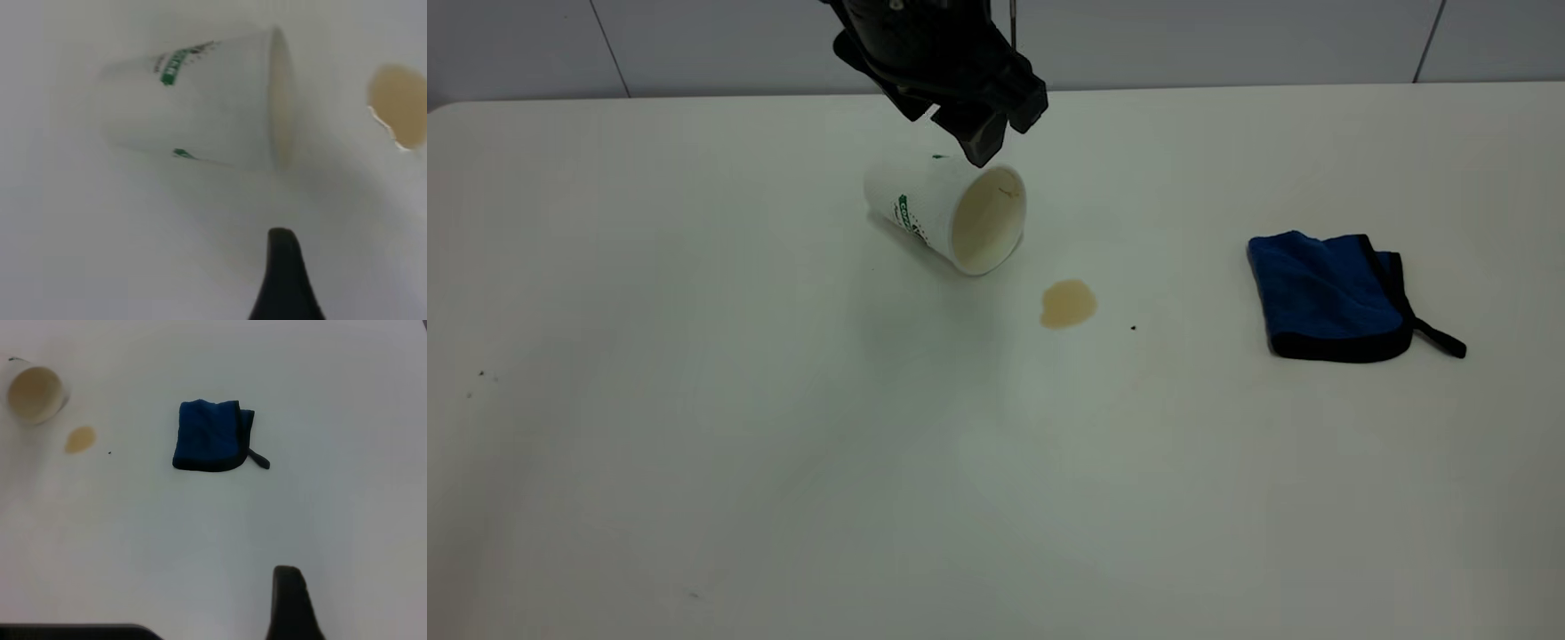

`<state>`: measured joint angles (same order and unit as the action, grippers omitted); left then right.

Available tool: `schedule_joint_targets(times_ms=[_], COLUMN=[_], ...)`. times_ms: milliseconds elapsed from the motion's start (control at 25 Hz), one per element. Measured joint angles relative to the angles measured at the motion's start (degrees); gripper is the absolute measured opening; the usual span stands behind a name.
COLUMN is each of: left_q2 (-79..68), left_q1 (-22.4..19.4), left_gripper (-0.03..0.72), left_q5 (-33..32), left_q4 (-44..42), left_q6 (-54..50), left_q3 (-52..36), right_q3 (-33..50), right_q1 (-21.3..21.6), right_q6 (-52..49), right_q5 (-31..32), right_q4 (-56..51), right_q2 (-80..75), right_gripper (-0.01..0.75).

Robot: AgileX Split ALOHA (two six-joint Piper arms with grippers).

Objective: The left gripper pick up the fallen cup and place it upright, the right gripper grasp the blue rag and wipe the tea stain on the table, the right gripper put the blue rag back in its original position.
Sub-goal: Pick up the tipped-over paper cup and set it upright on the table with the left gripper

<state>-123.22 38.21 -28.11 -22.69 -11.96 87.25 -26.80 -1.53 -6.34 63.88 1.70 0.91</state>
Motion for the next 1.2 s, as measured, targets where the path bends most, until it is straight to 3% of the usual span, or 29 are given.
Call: schedule_joint_targets(times_ms=[240, 640, 1200], left_q2=[-8.54, -16.37, -21.2], left_q1=[1.9, 2.08, 2.08], left_gripper=[0.574, 0.574, 0.569], left_q5=[-2.19, -2.48, 2.12], left_q4=[-17.65, -27.99, -42.85], left_q6=[-14.25, -22.99, -34.27], left_q3=[8.09, 10.36, 10.97], right_q3=[0.0, 0.0, 0.0], right_q1=[0.0, 0.0, 0.0], right_q6=[0.0, 0.0, 0.0], right_q5=[0.0, 0.0, 0.0], right_q4=[0.0, 0.0, 0.0], right_q2=[0.0, 0.0, 0.0], right_gripper=[0.534, 0.534, 0.534])
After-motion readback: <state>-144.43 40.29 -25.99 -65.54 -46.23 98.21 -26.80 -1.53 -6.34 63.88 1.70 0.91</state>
